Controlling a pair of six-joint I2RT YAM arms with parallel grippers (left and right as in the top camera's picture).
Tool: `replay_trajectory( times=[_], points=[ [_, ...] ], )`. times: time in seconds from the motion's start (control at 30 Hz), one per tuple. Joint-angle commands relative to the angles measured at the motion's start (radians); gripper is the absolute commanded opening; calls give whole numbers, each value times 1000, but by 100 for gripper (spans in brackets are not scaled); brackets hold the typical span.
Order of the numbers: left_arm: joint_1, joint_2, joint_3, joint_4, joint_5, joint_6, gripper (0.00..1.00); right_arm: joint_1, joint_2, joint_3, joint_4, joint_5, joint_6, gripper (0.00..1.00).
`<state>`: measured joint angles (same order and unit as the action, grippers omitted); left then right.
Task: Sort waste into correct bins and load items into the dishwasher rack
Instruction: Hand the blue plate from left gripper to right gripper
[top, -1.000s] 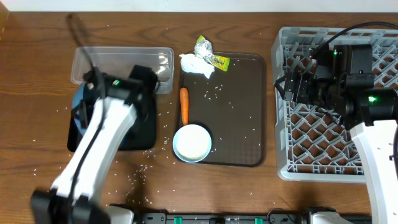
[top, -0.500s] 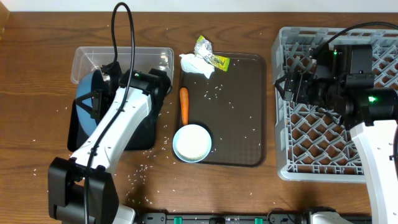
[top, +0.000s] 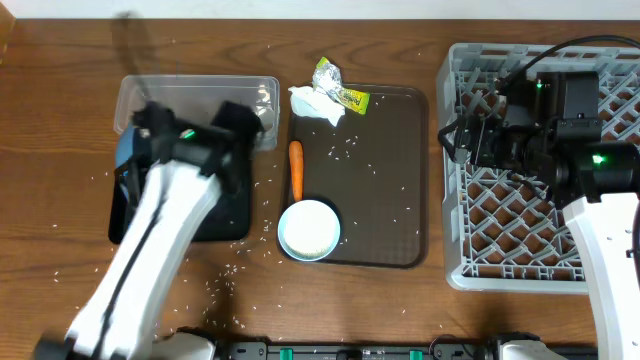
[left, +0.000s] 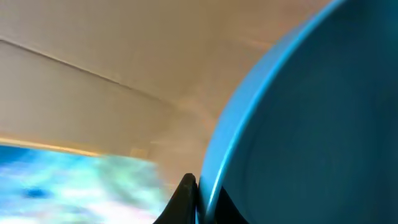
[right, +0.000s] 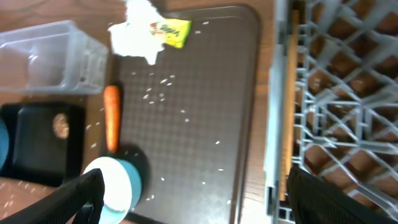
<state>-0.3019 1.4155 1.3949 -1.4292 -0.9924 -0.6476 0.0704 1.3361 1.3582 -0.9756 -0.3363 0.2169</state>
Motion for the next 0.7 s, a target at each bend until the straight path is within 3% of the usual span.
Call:
replay_trajectory(
  times=[0.0,0.1,0.17,0.4,0.5,0.67],
  points=[
    [1,-156,75,112,390,187,6,14,-1,2,18,-175,-112,87],
    [1,-257,73,254,713,286,6,29,-1,2,61,-332,-164,86],
    [1,-299,70,315,849,299,6,46,-1,2,93,-402,-166,86],
    [1,-298,58,332,909,311,6,143,-1,2,192,-499,-225,88],
    [-11,-286,58,364,999,311,6,195,0,2,220,-496,-222,86],
    [-83,-284,58,452,1057,310,6,300,14,2,220,-246,-127,76]
  ],
)
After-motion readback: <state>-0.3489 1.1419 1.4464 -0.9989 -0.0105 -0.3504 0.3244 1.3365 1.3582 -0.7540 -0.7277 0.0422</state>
